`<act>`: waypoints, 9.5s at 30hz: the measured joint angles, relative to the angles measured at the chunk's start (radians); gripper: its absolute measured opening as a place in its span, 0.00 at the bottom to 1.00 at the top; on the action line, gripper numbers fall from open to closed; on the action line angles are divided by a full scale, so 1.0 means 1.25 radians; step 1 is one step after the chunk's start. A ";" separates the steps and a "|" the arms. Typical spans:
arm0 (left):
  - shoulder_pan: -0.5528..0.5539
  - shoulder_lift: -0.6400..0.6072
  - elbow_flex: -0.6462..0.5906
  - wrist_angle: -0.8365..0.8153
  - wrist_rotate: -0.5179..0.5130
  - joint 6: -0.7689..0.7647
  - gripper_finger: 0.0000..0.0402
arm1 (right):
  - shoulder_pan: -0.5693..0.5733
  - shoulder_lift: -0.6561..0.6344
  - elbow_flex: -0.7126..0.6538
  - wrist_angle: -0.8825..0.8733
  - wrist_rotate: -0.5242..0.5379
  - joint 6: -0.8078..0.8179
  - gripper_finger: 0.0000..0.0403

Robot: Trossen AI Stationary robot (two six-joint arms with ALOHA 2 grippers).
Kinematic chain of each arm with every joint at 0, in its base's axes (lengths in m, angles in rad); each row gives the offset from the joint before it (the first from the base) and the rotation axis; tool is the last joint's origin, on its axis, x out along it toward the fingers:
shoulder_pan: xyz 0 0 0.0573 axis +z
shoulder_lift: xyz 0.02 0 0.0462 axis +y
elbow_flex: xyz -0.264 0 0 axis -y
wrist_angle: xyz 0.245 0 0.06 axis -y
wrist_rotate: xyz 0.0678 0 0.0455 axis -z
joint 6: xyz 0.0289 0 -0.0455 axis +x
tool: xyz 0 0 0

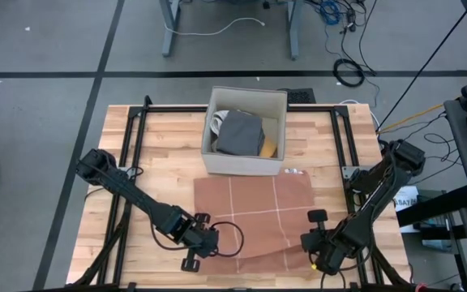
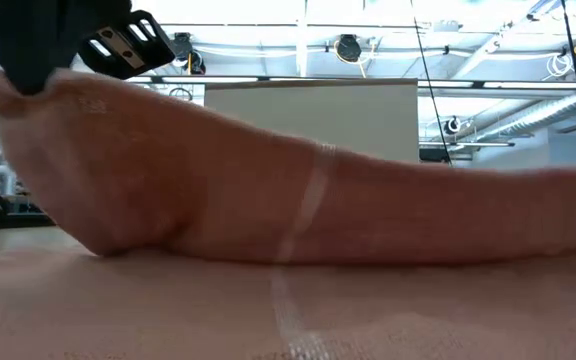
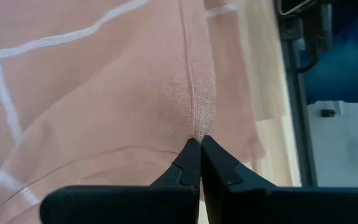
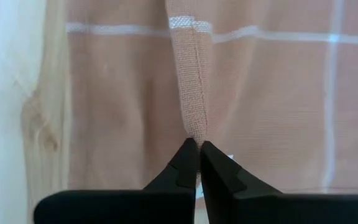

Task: Fold towel
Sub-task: Fold the brown towel with white checkered lines

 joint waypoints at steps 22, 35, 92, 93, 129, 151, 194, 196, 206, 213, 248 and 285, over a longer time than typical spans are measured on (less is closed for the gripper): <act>-0.050 -0.074 0.001 -0.012 0.175 -0.045 0.00 | 0.012 -0.158 0.002 0.091 -0.030 -0.029 0.00; -0.048 -0.032 0.001 0.083 0.162 -0.042 0.00 | 0.015 -0.108 0.002 0.073 -0.074 -0.021 0.00; -0.089 0.072 -0.037 0.181 0.098 -0.212 0.34 | 0.012 0.034 0.001 0.198 -0.029 -0.086 0.31; -0.092 0.072 -0.040 0.180 0.086 -0.216 0.36 | 0.011 0.034 0.001 0.198 -0.025 -0.090 0.31; 0.000 0.212 -0.045 0.218 -0.391 -0.151 0.42 | -0.140 0.119 -0.040 0.373 0.363 -0.247 0.31; -0.002 0.185 0.009 0.032 -0.304 -0.122 0.42 | -0.233 0.138 -0.044 0.207 0.061 -0.308 0.31; 0.073 0.183 -0.013 0.026 -0.158 -0.019 0.17 | -0.312 0.027 -0.185 0.277 -0.087 -0.337 0.10; 0.073 0.183 -0.013 0.026 -0.158 -0.017 0.10 | -0.312 0.028 -0.185 0.277 -0.087 -0.346 0.03; 0.073 0.168 -0.012 -0.005 -0.156 0.035 0.01 | -0.313 0.006 -0.188 0.255 -0.095 -0.369 0.00; 0.077 0.065 -0.016 -0.132 -0.221 0.044 0.01 | -0.313 -0.113 -0.152 0.141 -0.039 -0.374 0.00; -0.095 -0.001 -0.033 -0.132 -0.490 0.037 0.00 | -0.221 -0.208 -0.204 0.366 -0.043 -0.468 0.00; -0.141 0.040 -0.032 0.020 -0.301 -0.158 0.14 | -0.002 -0.031 -0.203 0.359 0.015 -0.092 0.43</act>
